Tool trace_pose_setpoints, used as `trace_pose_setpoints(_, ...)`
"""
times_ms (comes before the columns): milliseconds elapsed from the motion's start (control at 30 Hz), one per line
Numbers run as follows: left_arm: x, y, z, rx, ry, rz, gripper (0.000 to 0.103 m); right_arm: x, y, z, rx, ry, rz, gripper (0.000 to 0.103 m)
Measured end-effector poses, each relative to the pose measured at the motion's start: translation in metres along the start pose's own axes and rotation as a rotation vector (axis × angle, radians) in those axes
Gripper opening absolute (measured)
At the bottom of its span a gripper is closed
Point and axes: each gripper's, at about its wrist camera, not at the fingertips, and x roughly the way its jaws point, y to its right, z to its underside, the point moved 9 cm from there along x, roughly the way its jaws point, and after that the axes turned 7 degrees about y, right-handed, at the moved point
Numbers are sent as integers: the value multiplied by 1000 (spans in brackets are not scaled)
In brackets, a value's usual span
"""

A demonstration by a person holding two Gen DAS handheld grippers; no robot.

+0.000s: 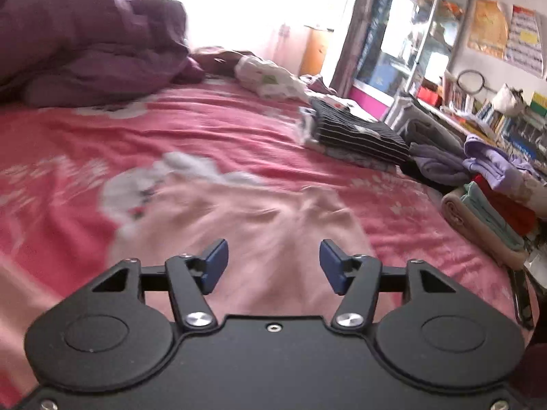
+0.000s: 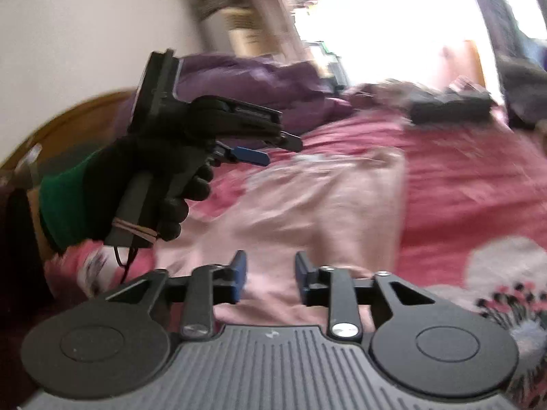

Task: Fold clothes
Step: 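Move the open left gripper over the sweatshirt toward the folded sleeve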

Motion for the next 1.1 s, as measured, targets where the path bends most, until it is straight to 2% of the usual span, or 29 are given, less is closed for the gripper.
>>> trace_pose_setpoints(133, -45, -46, 9, -104, 62, -46, 69, 8, -38, 13, -98, -52, -77, 38)
trace_pose_setpoints(267, -80, -94, 30, -236, 104, -96, 70, 16, -64, 22, -157, -97, -129, 38)
trace_pose_setpoints(400, -99, -130, 43, -332, 107, -121, 70, 14, -54, 8, -204, -27, -13, 38)
trace_pose_setpoints(467, -108, -142, 44, -366, 128, -132, 70, 17, -34, 1, -176, 5, 71, 39)
trace_pose_setpoints(567, -116, -152, 44, -409, 141, -129, 70, 20, 3, 2, -50, 1, 189, 39)
trace_pose_setpoints(700, -118, -152, 39, -411, 150, -126, 70, 34, 42, 35, 181, -127, 224, 40)
trace_pose_setpoints(833, -118, -147, 36, -406, 160, -109, 70, 25, 42, 29, 199, -94, 200, 40)
trace_pose_setpoints(1000, -112, -141, 39, -394, 143, -105, 70, 9, 22, 2, 61, 51, 191, 42)
trace_pose_setpoints(1067, -111, -139, 42, -384, 134, -104, 70, 12, 32, 1, 90, 60, 214, 49)
trace_pose_setpoints(1100, -110, -139, 42, -381, 132, -105, 70, 17, 40, 9, 130, 14, 225, 50)
